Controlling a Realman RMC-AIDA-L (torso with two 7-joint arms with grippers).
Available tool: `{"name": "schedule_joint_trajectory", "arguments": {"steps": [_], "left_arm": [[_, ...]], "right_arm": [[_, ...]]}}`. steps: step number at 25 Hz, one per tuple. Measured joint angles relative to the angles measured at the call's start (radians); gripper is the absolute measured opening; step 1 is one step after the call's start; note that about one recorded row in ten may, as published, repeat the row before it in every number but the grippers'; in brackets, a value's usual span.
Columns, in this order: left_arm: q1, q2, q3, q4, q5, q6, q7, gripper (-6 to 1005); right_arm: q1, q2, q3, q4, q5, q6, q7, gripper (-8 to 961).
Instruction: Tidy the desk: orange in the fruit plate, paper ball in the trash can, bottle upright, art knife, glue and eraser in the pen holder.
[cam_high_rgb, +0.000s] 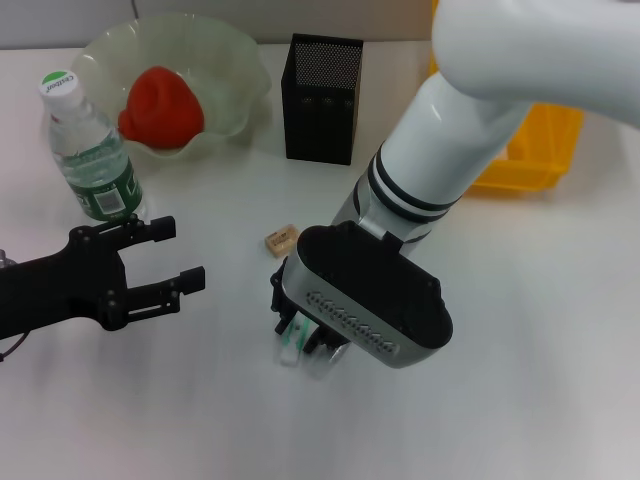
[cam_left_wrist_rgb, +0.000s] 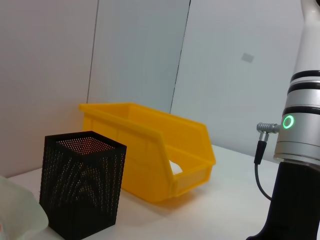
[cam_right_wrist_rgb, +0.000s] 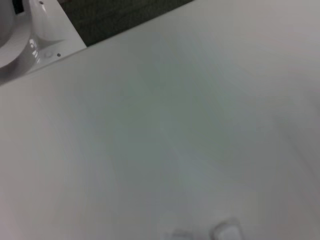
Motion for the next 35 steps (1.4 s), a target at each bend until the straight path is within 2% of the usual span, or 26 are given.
{"name": "schedule_joint_trajectory", "arguments": {"steps": [21, 26, 31, 35], "left_arm": [[0.000, 0.001, -0.004, 0.001, -0.005, -0.001, -0.006, 787], [0.000, 0.003, -0.007, 0.001, -0.005, -0.001, -0.008, 786], [0.000, 0.003, -0.015, 0.001, -0.005, 0.000, -0.005, 786], [0.001, 0.003, -0.015, 0.001, -0.005, 0.000, -0.005, 786]], "right_arm": [[0.022, 0.000, -0.056, 0.006, 0.003, 0.019, -0.003, 289], [0.027, 0.000, -0.056, 0.006, 0.001, 0.018, -0.003, 231], [0.028, 0.000, -0.036, 0.004, -0.003, -0.001, 0.000, 193], [0.023, 0.000, 0.020, -0.002, -0.008, -0.044, 0.004, 186]]}}
